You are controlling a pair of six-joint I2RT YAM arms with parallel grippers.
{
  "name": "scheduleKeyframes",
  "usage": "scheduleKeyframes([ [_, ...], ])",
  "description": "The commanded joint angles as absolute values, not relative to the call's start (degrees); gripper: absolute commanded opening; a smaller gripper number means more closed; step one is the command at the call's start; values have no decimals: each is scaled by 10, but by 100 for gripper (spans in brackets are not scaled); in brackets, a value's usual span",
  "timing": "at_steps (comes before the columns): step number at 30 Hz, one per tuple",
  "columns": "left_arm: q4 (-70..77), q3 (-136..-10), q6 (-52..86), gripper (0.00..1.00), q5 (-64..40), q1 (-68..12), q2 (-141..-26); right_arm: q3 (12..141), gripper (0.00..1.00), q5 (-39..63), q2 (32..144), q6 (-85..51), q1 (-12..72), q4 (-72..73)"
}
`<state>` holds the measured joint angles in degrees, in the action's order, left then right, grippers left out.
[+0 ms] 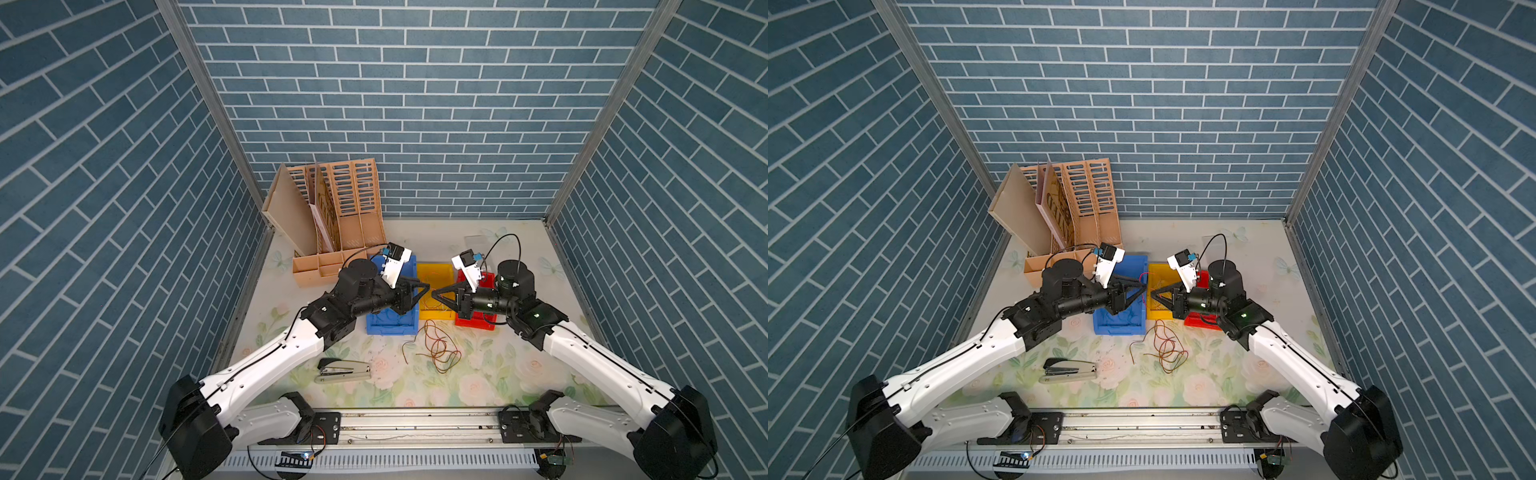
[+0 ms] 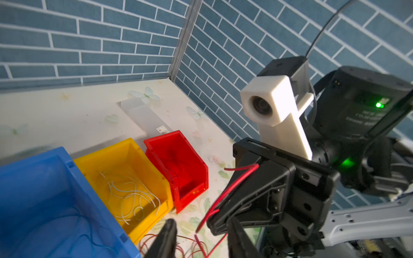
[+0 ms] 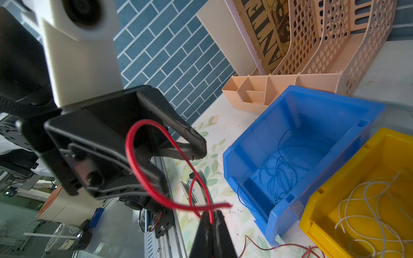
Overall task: Untangle and sort cables by color
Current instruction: Place the cable in the bin.
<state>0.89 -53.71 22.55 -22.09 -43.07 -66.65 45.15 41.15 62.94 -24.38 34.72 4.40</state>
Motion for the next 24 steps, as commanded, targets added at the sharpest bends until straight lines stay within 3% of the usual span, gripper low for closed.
scheduleKeyframes([
  [1,11,-555,220,61,-225,-432,-666,468,0,390,614,-226,350,30],
  [6,18,-542,208,100,-200,-432,-637,484,0,342,616,-215,350,-18],
  [24,27,-460,256,100,-14,-433,-513,535,0,119,615,-228,303,-170],
])
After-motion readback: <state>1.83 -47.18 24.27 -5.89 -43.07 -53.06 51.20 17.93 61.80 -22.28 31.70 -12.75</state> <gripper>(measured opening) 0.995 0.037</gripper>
